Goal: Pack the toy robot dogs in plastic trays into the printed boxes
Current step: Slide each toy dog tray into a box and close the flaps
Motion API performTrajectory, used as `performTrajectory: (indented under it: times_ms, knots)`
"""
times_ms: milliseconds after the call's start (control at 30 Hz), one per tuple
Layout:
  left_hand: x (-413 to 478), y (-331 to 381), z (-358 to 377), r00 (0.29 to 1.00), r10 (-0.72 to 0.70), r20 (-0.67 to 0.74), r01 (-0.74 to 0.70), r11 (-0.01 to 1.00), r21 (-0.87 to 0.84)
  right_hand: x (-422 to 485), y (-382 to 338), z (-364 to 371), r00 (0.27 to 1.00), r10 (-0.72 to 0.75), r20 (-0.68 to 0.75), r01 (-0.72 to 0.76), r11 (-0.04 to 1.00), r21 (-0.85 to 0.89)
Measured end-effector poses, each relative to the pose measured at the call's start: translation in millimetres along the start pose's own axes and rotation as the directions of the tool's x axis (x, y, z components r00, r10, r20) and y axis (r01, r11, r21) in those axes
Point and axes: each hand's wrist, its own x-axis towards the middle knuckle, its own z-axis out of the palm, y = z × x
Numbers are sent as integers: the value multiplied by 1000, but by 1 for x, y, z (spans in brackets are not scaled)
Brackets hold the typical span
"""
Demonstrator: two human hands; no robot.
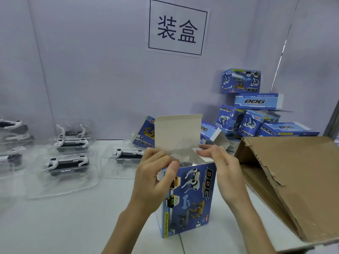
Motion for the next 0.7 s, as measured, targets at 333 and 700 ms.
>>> performTrajectory:
  times_ms: [333, 700]
  knots:
    - [2, -4, -6, 993, -34, 112, 44, 995, -86, 28, 8, -11, 918, 97, 385, -294, 818, 495]
    - [3, 0, -28, 974, -3, 228, 38, 988, -148, 13, 9, -4, 975, -110, 195, 28, 925, 378]
